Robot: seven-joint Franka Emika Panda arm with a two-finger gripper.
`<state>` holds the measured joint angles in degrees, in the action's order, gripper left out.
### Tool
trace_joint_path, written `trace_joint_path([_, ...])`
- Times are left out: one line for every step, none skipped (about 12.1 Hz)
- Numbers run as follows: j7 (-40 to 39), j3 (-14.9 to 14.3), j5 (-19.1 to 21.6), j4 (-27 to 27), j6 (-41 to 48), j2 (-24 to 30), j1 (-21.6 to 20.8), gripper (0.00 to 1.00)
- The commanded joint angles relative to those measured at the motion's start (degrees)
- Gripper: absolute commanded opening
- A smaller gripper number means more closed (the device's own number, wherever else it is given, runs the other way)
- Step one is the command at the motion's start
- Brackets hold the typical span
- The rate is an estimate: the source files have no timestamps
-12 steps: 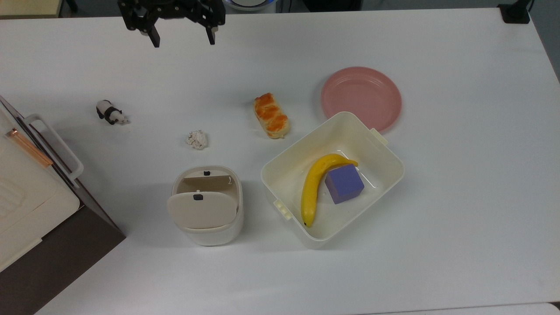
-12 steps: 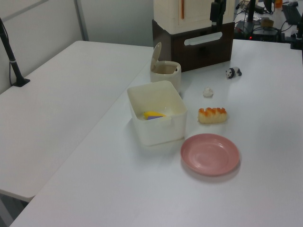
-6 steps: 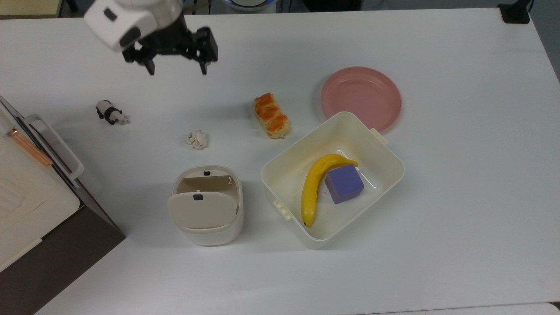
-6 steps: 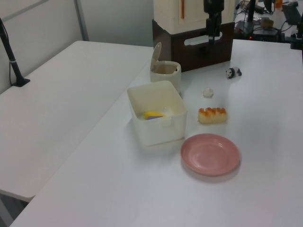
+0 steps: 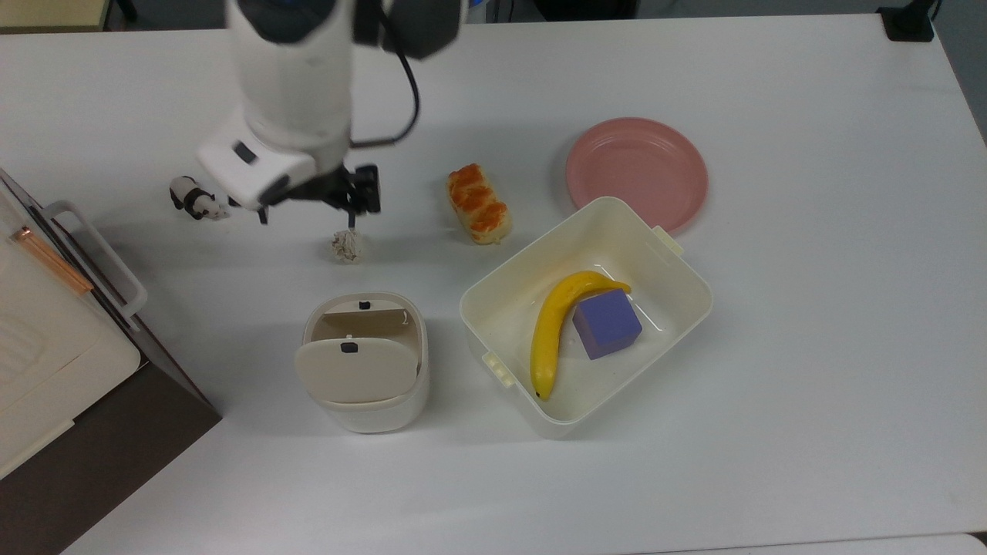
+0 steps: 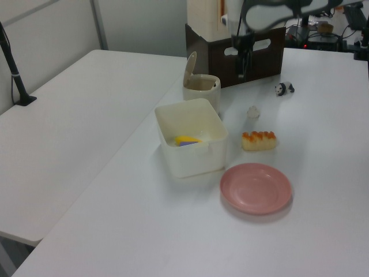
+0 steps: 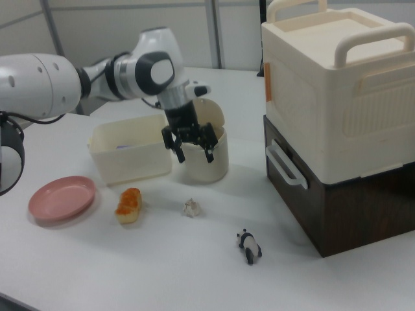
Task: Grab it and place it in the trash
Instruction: 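Lower the gripper onto the crumpled white paper ball and close it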
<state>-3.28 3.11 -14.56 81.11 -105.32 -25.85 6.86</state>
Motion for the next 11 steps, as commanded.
trace_joint_path([8.1,3.12,-8.36,11.68,-9.19,2.73,-0.27,1.0])
trace_joint_path([8.29,3.48,-8.73,12.31,-9.2,2.82,-0.27,1.0])
trace_joint_path([8.29,3.48,-9.51,13.36,-9.38,2.65,-0.27,1.0])
trace_joint_path([8.38,3.57,-10.57,13.81,-9.38,2.47,-0.27,1.0])
trace_joint_path([8.38,3.83,-11.19,15.03,-9.38,2.47,-0.27,0.99])
trace_joint_path([8.47,3.92,-12.41,15.74,-9.38,2.47,-0.18,0.95])
trace_joint_path([8.38,3.92,-13.2,16.44,-9.46,2.39,0.0,0.95])
trace_joint_path([8.56,4.01,-14.26,17.75,-10.51,2.38,0.0,0.95])
trace_joint_path([9.86,3.92,-15.14,18.98,-11.74,2.38,0.08,0.95])
trace_joint_path([10.75,4.01,-16.63,19.78,-12.01,2.38,0.0,0.94])
trace_joint_path([11.54,4.1,-17.6,20.48,-12.01,2.3,-0.09,0.93])
